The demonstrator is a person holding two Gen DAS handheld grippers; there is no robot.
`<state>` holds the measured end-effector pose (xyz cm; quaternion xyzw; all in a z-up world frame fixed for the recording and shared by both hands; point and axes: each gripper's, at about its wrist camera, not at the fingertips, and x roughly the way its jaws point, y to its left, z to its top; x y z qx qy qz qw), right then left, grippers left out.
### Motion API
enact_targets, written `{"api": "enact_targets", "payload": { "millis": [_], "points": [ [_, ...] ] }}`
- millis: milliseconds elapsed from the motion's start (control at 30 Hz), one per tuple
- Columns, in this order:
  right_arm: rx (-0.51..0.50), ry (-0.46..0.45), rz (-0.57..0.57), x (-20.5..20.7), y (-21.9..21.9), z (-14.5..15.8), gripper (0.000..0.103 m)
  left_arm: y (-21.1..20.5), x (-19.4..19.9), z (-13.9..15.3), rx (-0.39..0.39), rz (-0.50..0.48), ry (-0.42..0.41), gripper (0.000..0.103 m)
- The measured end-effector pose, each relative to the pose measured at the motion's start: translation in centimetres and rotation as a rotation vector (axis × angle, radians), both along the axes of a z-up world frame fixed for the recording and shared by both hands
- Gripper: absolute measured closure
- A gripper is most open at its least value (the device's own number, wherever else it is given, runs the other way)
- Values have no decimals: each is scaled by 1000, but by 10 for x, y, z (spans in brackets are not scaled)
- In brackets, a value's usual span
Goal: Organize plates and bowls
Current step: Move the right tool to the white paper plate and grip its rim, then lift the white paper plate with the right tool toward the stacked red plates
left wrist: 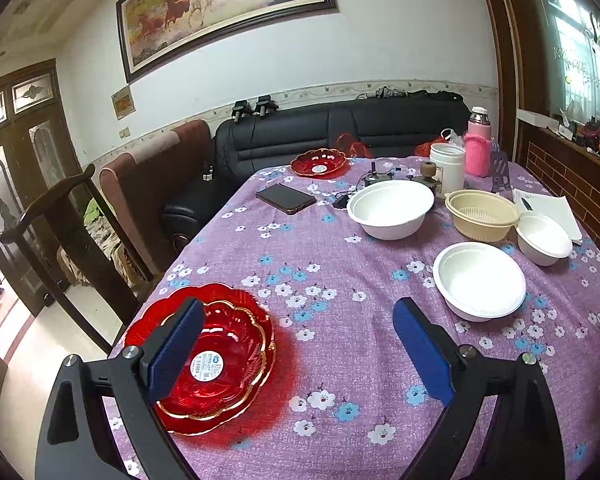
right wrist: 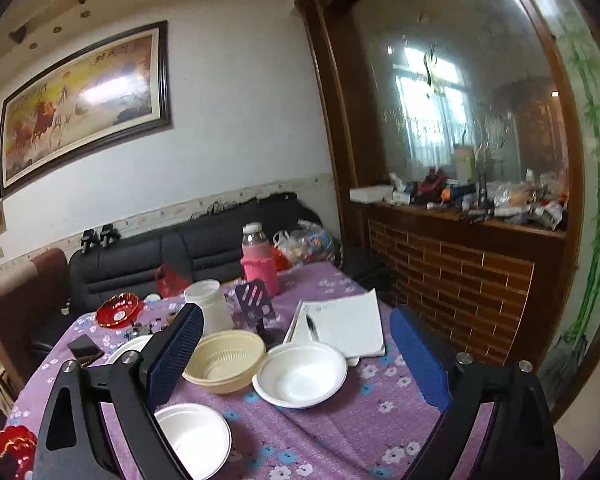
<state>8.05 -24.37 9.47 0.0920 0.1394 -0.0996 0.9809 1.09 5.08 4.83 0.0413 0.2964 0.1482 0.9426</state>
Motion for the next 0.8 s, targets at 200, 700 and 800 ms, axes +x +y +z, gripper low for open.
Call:
{"api": "enact_targets", "payload": {
  "millis": [200, 700, 800],
  "points": [
    [57, 101, 127, 22, 3, -32, 6, -4, 22, -7, -57, -48, 68, 8],
    [195, 403, 443, 86, 39, -135, 34, -7, 124, -16, -269, -97, 192, 8],
    [235, 426, 450, 91, 31, -141, 34, -15, 148, -38, -350, -113, 243, 13]
  ]
}}
